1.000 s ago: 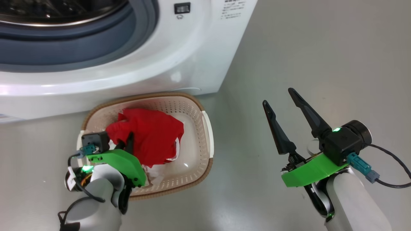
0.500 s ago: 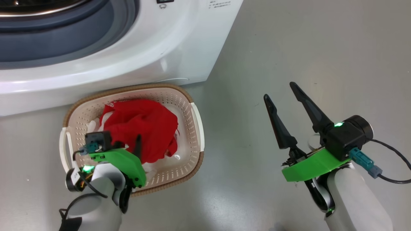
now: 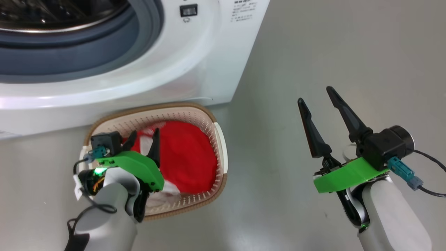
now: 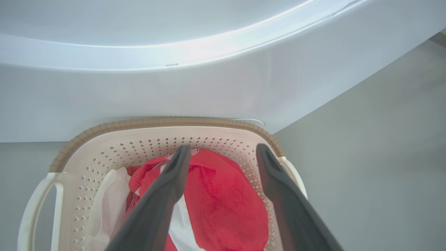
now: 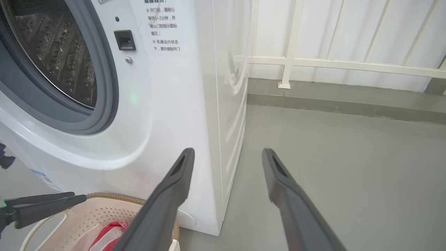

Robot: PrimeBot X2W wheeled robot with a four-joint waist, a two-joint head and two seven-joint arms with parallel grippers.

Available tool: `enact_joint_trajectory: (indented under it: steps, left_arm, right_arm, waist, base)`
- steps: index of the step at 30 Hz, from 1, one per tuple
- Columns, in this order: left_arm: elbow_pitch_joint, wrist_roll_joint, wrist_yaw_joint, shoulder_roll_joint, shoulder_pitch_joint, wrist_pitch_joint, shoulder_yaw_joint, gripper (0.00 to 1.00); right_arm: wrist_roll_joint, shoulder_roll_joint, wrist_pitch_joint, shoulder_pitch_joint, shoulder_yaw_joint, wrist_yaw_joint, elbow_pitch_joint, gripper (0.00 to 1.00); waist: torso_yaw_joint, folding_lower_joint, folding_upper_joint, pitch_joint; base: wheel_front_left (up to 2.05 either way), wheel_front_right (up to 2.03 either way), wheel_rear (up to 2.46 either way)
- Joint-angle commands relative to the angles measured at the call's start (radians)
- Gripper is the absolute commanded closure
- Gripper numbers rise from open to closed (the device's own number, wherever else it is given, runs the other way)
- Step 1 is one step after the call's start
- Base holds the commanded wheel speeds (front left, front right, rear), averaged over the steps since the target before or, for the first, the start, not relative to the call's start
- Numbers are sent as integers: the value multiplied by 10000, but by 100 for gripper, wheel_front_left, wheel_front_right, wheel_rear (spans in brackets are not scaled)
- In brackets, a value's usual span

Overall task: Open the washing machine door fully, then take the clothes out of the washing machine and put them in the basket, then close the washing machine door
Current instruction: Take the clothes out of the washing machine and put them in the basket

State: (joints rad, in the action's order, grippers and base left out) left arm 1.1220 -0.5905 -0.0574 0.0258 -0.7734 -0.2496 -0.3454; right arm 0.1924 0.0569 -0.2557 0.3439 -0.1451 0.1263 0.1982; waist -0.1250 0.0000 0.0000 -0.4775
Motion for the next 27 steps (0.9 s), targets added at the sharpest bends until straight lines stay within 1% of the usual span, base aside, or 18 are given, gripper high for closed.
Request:
enact_joint_trajectory:
  steps: [1, 5, 6, 13, 21, 27]
  left_arm:
    - [-596, 110, 111, 290, 539, -119, 447, 0]
    - [-1619, 407, 155, 384, 1067, -120, 885, 0]
    - [-1619, 407, 155, 384, 1067, -120, 885, 0]
    - [-3471, 980, 51, 397, 2117, -121, 1739, 0]
    - [-5383, 1797, 82, 383, 3295, -121, 2379, 0]
    - [-6570, 2024, 6, 361, 4086, -121, 2785, 0]
  right_arm:
    - [6, -56, -61, -270, -107, 44, -160, 0]
    - [-56, -59, -61, -402, 11, 44, -88, 0]
    - [-56, -59, -61, -402, 11, 44, -88, 0]
    - [-133, -62, -61, -645, 99, 44, 32, 0]
    - [-221, -15, -61, -992, 194, 44, 155, 0]
    - [-264, 24, -61, -1262, 292, 44, 177, 0]
  waist:
    - [226, 0, 0, 438]
    - [370, 0, 0, 876]
    - [370, 0, 0, 876]
    - [563, 0, 0, 1618]
    - [732, 0, 0, 2480]
    - [832, 0, 0, 3107]
  base:
    - [0, 0, 0]
    - [0, 0, 0]
    - [0, 0, 0]
    - [0, 0, 0]
    - [0, 0, 0]
    - [0, 0, 0]
